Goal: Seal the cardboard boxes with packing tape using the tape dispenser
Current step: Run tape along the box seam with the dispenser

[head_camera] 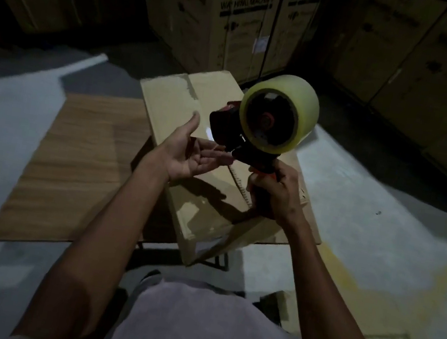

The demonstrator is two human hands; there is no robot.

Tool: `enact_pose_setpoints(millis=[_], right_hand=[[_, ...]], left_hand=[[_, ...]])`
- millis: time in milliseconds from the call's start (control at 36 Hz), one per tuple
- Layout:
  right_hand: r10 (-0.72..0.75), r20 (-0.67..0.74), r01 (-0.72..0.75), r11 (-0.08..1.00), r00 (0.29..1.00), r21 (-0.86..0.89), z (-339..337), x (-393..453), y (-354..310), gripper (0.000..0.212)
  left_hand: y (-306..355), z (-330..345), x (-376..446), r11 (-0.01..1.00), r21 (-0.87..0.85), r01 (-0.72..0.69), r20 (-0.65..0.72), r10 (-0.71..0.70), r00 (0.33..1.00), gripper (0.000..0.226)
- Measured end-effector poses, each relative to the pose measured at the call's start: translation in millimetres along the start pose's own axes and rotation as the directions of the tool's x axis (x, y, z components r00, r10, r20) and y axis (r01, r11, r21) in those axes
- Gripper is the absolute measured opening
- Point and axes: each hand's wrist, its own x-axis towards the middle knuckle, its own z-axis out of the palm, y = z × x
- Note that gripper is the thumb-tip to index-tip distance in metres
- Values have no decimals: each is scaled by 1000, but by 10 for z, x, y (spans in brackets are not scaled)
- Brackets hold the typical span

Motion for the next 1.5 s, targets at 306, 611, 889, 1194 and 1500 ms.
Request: enact_pose_setpoints(millis=[306,611,889,1194,1500], right_hand=[[40,-39,-39,999,998,32,698,587,-101,8],[13,-207,-41,990,978,-132,1462,1012,-202,3],[33,-251,-100,960,967,-261,1566,1341,-218,8],[69,-285,-153,946,956,-286,1499,1914,-118,19],[201,-218,-258,924,955,-281,1325,2194,84,11]], left_hand=[[944,-383,-20,1000,-26,-10,-28,10,1000,30],[1666,-676,113,964,259,-56,-162,100,982,13],[2121,-708,363,749,626,-216,-114,362,925,19],[2730,-563,874,569,808,-151,-119,408,905,8],[2948,-685,1385,532,842,-90,-227,501,835,27]])
